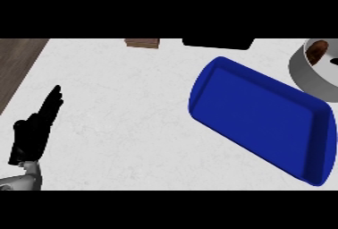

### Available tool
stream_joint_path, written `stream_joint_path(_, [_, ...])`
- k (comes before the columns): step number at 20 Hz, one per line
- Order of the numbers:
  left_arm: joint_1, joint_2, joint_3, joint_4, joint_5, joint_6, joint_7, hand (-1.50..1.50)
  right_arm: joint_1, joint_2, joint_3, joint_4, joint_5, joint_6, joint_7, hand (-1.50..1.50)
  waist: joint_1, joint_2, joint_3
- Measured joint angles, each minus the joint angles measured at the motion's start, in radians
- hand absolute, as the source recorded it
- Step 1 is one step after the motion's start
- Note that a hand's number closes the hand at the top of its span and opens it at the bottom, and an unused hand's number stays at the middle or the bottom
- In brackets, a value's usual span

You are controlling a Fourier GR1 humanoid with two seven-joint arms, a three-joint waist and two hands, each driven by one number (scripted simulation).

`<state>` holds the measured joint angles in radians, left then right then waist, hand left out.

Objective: Pick the sweet potato from the tray and place it in the pot

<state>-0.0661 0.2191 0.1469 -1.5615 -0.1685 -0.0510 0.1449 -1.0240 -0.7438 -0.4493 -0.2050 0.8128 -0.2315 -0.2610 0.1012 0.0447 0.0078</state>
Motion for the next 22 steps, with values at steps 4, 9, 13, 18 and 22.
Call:
stream_joint_path(4, [0.007, -0.010, -0.012, -0.008, -0.006, 0.003, 0.001, 0.00, -0.003, 0.006, -0.030, 0.017, -0.028, 0.002, -0.045, -1.50, 0.003, 0.001, 0.001])
stream_joint_path(9, [0.004, -0.006, -0.002, 0.002, -0.001, 0.001, 0.002, 0.00, -0.032, 0.018, -0.142, -0.005, -0.145, -0.009, -0.147, -1.50, -0.009, -0.003, 0.001])
stream_joint_path(13, [0.013, 0.004, 0.010, 0.009, 0.003, -0.004, -0.003, 0.00, -0.033, 0.002, -0.248, -0.007, -0.255, 0.023, -0.219, -1.50, -0.019, -0.006, 0.001])
stream_joint_path(18, [0.023, -0.004, 0.010, 0.016, -0.006, 0.008, -0.013, 0.00, -0.006, -0.048, -0.309, 0.024, -0.323, 0.142, -0.252, -1.50, -0.032, -0.012, -0.001])
stream_joint_path(22, [0.031, 0.009, 0.025, 0.018, 0.003, -0.002, -0.015, 0.00, 0.021, -0.081, -0.340, 0.040, -0.363, 0.239, -0.267, -1.50, -0.042, -0.018, -0.002])
